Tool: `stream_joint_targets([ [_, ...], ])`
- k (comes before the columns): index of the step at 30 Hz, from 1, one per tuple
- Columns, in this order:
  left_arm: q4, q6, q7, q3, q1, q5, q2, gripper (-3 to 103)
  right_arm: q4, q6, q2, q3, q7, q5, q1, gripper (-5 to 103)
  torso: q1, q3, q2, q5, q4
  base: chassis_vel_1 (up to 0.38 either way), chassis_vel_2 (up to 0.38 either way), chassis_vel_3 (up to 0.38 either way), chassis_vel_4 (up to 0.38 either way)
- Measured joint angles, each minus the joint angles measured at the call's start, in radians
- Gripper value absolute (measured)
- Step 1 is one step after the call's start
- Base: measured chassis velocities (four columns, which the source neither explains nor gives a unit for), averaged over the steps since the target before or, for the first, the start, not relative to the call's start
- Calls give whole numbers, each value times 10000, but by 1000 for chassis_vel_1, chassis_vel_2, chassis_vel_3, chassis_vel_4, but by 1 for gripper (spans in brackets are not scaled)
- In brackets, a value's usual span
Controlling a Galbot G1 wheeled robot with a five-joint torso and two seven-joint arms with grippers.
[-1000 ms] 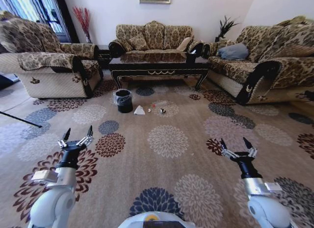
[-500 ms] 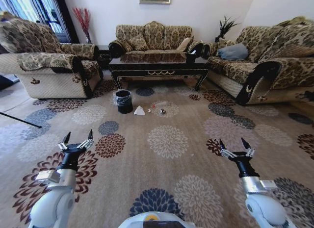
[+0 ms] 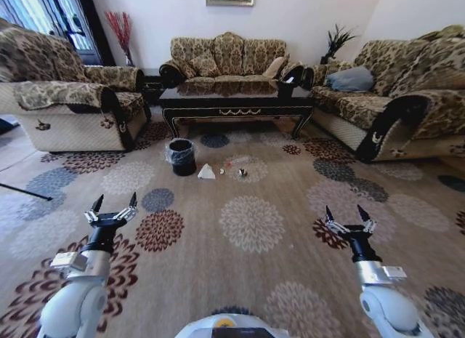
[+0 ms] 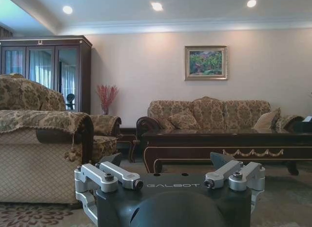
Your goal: Move to the front of the table and pick up the trash from the floor, then place it into the trash bin.
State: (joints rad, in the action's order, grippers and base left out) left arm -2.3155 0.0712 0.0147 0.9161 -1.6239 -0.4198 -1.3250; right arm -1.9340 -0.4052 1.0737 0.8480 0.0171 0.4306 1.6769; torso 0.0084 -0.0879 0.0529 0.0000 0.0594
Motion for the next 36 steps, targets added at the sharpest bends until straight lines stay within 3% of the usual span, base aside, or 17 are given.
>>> stream_joint_targets([
  [36, 282, -99, 19, 6, 74, 38, 79, 100, 705, -114, -28, -229, -92, -13, -543, 100, 1, -11, 17, -3, 1, -319, 326, 324, -326],
])
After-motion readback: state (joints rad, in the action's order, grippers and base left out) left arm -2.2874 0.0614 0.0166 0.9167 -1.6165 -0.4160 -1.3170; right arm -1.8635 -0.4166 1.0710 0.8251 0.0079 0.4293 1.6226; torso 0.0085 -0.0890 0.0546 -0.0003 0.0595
